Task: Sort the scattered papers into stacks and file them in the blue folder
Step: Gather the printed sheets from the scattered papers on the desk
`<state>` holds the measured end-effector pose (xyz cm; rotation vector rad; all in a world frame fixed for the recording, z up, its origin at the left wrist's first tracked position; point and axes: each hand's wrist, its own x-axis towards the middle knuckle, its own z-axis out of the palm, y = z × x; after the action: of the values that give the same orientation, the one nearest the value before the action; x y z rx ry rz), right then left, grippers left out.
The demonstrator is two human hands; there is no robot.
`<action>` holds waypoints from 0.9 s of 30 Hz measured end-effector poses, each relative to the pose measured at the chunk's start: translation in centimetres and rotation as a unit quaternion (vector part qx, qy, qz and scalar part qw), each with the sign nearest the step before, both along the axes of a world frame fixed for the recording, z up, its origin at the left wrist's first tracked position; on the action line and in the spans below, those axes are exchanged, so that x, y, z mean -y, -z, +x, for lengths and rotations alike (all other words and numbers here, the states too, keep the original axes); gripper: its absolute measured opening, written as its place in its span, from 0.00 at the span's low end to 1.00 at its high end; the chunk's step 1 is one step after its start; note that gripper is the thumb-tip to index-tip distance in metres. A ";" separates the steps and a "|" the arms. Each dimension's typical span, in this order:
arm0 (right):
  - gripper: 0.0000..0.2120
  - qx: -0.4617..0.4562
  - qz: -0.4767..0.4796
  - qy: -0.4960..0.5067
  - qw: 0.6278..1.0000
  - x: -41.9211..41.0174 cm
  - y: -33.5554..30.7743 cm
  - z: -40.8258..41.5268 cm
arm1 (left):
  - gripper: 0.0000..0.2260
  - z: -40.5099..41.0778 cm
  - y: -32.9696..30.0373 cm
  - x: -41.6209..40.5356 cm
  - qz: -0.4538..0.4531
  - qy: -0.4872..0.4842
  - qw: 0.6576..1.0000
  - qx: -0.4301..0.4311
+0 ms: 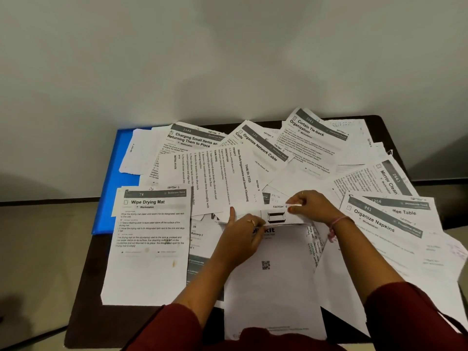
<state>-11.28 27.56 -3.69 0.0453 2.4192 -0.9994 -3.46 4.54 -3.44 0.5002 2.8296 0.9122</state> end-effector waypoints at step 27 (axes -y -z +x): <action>0.18 0.141 -0.367 0.239 0.888 -0.1 -1.0 10.1 | 0.42 3.4 1.0 3.2 0.227 -0.312 0.904 0.181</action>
<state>-1.18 27.66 -2.72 0.4983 1.6581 -1.9221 -0.05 1.31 -4.39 -0.5431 2.4273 1.5877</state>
